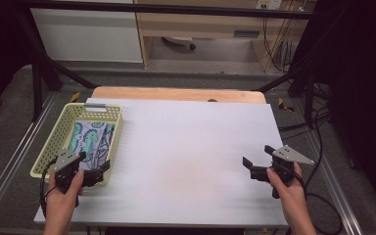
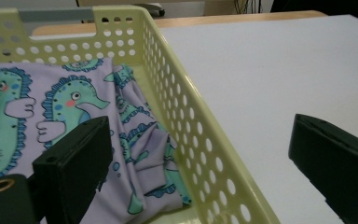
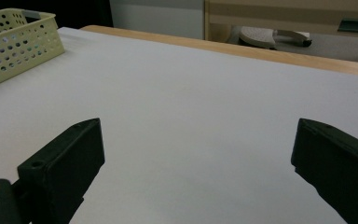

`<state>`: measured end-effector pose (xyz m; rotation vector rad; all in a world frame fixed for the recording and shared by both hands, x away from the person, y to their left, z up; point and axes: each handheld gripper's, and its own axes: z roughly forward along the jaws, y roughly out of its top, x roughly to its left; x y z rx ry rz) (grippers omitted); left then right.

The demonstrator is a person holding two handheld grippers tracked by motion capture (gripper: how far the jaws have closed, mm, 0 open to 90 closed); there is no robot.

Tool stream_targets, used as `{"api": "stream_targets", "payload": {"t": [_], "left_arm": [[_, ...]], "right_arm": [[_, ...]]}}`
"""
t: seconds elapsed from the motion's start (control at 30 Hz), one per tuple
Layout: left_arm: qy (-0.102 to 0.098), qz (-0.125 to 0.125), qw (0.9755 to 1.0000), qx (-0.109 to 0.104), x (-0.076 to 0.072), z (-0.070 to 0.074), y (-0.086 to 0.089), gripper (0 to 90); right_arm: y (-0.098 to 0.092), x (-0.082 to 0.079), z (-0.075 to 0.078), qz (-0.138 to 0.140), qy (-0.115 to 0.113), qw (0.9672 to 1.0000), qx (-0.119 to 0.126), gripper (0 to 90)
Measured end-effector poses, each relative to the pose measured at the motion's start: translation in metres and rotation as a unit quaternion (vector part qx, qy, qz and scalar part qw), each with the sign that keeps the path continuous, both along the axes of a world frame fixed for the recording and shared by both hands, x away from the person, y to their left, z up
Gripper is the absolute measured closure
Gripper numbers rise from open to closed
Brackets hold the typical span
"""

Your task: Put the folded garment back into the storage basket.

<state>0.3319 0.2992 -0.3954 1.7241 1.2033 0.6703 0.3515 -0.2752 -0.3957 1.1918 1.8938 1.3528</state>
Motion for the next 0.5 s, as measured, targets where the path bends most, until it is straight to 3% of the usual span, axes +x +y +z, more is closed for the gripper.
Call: {"api": "stream_targets", "payload": {"t": [0.07, 0.23, 0.5], "left_arm": [[0.000, -0.005, 1.0000, -0.007, -0.001, 0.001, 0.002, 6.4], [0.014, -0.019, 0.9997, 0.001, -0.005, -0.001, 0.003, 6.5], [0.009, -0.032, 0.9994, -0.008, -0.011, -0.002, 0.004, 6.3]], "right_arm": [[0.000, -0.003, -0.001, 0.002, 0.002, 1.0000, -0.002, 3.1], [0.001, -0.011, -0.006, 0.005, 0.008, 0.9999, -0.005, 3.0], [0.008, -0.021, -0.017, 0.017, 0.021, 0.9996, -0.009, 3.0]]}}
